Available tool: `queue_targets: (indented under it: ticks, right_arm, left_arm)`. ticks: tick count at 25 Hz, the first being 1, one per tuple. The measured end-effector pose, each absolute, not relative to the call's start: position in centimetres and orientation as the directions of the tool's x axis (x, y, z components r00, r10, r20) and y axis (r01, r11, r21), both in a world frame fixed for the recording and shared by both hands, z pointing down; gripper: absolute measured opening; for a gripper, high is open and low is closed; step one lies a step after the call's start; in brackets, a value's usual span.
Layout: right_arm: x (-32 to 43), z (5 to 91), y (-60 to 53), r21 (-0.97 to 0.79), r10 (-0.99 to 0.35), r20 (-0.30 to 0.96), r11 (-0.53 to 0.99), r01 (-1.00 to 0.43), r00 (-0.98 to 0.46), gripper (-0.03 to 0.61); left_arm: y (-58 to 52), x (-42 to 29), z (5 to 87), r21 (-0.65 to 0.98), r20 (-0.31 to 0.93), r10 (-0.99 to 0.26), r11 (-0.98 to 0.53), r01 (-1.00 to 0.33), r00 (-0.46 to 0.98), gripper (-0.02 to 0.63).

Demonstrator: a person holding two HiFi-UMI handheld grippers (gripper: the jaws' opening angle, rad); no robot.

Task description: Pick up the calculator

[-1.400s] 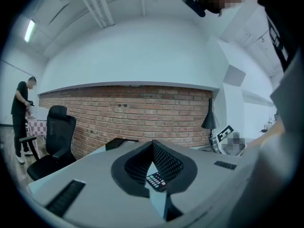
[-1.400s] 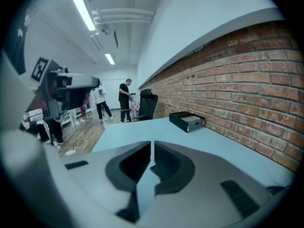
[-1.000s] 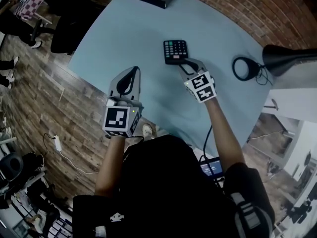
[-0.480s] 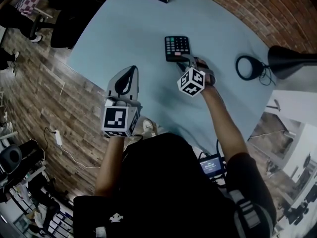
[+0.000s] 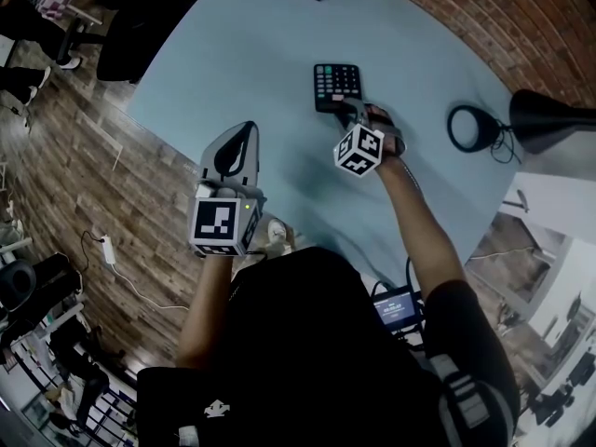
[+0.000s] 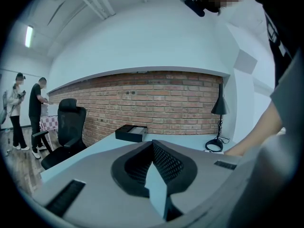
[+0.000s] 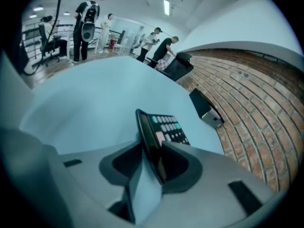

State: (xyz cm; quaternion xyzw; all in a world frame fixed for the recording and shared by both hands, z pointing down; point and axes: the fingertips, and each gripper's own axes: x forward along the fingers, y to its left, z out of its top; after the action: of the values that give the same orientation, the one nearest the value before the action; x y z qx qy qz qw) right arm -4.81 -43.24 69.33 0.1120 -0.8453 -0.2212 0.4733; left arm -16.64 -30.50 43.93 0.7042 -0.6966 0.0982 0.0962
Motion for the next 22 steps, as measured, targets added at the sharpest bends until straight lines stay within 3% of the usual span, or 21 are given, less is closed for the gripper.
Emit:
queue_targets:
  ticks: [8, 13, 22]
  right_arm:
    - [-4.6, 68.9, -43.4, 0.477, -0.404, 0.739, 0.879, -0.004, -0.539, 0.120]
    - [-5.1, 67.2, -43.9, 0.499, -0.432, 0.705, 0.866, -0.039, -0.562, 0.081]
    - [-5.3, 63.0, -45.0, 0.412, -0.455, 0.630, 0.883, -0.225, -0.630, 0.047]
  left_arm:
    - [-30.5, -16.2, 44.1, -0.005, 0.275, -0.961, -0.020, -1.000, 0.018, 0.008]
    - [-30.5, -16.3, 44.2, -0.003, 0.277, -0.961, -0.017, -1.000, 0.016, 0.008]
    - [-30.3, -16.4, 43.1, 0.000, 0.253, -0.967, -0.014, -1.000, 0.013, 0.008]
